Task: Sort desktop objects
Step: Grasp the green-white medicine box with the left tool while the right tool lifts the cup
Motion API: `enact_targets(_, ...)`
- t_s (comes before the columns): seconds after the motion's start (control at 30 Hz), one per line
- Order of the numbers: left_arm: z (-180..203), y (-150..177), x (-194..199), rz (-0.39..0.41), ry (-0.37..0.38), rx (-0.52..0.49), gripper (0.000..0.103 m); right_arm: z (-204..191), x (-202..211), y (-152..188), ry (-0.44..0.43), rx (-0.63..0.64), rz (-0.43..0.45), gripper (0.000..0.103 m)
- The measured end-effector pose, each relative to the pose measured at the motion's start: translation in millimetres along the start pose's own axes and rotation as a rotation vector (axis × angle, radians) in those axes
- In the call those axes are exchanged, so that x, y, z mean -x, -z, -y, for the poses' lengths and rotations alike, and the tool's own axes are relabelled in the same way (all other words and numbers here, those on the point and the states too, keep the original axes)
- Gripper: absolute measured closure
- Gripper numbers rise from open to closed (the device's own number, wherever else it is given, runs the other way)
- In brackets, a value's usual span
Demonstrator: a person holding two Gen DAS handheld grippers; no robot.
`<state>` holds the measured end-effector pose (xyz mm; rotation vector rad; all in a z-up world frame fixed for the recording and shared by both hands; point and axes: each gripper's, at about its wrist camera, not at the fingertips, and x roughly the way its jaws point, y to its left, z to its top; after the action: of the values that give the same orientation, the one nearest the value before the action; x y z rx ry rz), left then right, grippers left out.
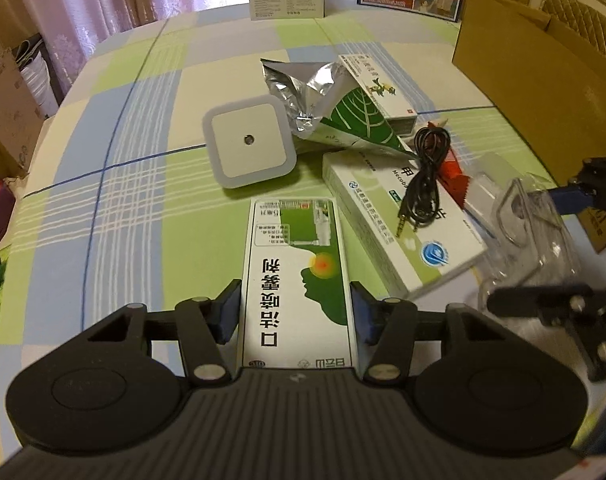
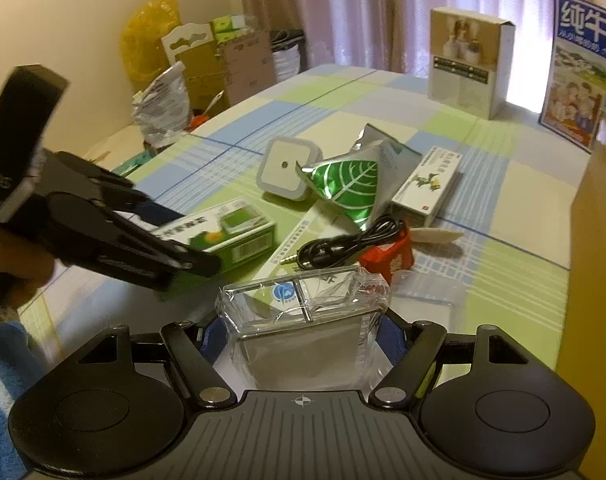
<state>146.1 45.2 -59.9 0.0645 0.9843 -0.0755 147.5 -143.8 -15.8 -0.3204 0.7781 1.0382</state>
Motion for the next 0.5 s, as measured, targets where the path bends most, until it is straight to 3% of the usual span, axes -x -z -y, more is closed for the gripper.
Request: enact_targets(0.5,14.2,13.1,64.4,0.049,0.003,0.001,0.052,-15.5,46.2,-6.8,0.165,0.005,0.052,0.031)
